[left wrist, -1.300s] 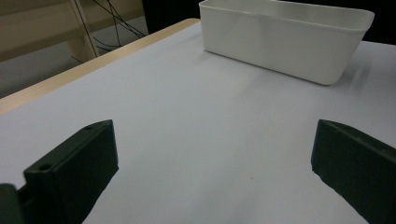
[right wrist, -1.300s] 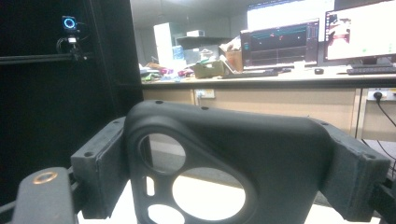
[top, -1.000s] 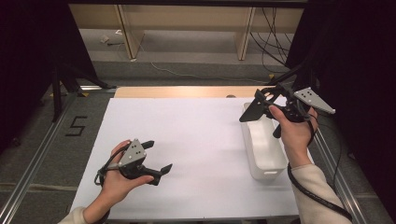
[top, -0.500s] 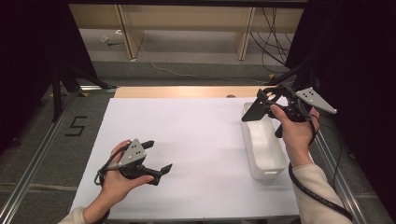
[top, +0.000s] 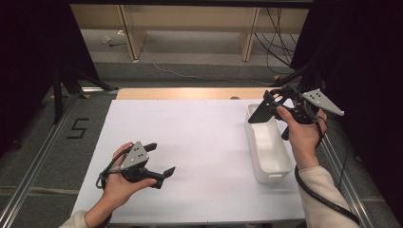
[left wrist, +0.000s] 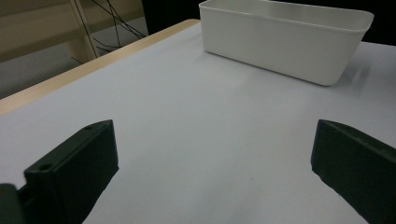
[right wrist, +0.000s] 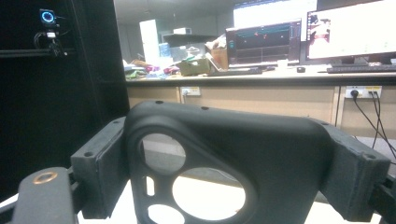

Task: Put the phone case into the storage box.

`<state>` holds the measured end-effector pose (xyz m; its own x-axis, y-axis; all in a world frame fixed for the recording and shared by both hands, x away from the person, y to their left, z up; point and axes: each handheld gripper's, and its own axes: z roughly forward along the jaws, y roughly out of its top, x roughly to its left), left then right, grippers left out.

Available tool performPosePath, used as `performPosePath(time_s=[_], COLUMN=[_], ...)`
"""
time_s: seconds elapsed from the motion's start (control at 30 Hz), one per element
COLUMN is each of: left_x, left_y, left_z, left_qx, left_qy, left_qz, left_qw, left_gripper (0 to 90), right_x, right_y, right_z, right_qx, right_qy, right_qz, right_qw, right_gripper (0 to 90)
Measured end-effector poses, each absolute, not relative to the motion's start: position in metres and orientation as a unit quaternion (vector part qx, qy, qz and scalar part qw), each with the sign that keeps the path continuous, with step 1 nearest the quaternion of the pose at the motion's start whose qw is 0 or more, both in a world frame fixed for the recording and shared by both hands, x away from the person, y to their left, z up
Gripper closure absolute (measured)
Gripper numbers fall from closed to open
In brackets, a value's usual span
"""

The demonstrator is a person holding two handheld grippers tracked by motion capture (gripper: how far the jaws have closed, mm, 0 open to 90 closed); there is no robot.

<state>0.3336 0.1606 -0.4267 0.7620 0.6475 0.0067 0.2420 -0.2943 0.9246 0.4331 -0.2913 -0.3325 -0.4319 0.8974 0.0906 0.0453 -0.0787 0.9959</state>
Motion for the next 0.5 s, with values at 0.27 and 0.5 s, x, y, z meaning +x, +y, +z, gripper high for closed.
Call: performPosePath(time_s=[0.27, 0.5], left_x=[0.3336, 0.3337], left_y=[0.1604, 0.1606], left_z=[-0.4269, -0.4269], left_qx=[0.780, 0.780], left_qy=[0.286, 0.285], left_qz=[0.194, 0.195], left_qw=[0.522, 0.522], left_gripper=[0.3, 0.3], right_x=[0.4338, 0.4346], right_y=[-0.2931, -0.2938], right_z=[-0.3332, -0.3342], right_qx=[0.408, 0.409], right_qy=[0.583, 0.583], right_qz=[0.611, 0.609], right_qw=[0.348, 0.349], right_gripper=[15.8, 15.8])
